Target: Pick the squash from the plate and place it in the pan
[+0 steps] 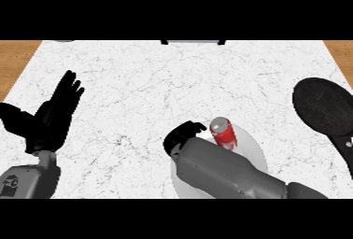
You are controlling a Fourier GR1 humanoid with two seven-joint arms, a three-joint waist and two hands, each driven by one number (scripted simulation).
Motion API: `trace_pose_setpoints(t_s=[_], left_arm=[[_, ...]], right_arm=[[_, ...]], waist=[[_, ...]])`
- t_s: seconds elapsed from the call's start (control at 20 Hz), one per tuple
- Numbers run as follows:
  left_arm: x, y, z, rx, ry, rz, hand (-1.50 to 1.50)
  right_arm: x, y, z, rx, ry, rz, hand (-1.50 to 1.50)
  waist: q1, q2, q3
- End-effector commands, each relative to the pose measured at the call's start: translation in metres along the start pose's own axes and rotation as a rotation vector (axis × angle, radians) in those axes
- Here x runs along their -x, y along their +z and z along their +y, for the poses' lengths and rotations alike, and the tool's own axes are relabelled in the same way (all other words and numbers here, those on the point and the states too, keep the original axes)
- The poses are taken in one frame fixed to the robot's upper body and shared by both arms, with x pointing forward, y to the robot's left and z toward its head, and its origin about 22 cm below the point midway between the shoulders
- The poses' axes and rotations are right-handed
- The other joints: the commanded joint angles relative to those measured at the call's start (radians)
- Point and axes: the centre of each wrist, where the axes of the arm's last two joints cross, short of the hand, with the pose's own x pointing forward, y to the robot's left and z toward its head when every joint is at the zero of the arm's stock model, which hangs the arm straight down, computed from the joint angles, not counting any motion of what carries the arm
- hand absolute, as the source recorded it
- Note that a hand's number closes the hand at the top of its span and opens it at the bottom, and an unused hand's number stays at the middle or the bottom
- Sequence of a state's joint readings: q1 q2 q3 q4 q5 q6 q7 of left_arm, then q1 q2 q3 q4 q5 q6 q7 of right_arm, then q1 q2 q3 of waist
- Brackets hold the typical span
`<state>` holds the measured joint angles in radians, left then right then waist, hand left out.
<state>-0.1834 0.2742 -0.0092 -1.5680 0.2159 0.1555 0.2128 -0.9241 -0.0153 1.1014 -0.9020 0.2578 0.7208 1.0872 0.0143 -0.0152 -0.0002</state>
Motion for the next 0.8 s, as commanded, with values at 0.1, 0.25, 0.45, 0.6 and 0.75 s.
trace_pose_setpoints(t_s=[0.1, 0.25, 0.45, 0.6, 0.75], left_arm=[[0.009, -0.003, -0.006, -0.010, -0.017, -0.008, 0.00], [-0.003, 0.000, 0.013, 0.000, 0.009, 0.001, 0.00], [-0.009, -0.006, 0.001, -0.013, 0.006, -0.009, 0.00], [-0.006, 0.001, 0.001, 0.009, 0.000, 0.004, 0.00], [0.005, 0.019, 0.001, -0.009, 0.013, 0.018, 0.00]], right_arm=[[-0.011, -0.007, 0.019, -0.016, 0.016, 0.024, 1.50], [-0.006, -0.018, 0.023, 0.006, -0.001, 0.030, 1.50], [-0.006, -0.017, 0.025, 0.021, -0.029, 0.018, 1.50], [0.003, 0.002, -0.001, 0.062, -0.072, 0.000, 1.50], [0.008, -0.005, 0.032, 0.213, -0.181, -0.012, 1.50]], waist=[[0.004, 0.018, 0.000], [-0.005, 0.017, 0.000], [-0.004, 0.017, 0.000], [0.002, 0.016, 0.000], [-0.014, 0.011, 0.001]])
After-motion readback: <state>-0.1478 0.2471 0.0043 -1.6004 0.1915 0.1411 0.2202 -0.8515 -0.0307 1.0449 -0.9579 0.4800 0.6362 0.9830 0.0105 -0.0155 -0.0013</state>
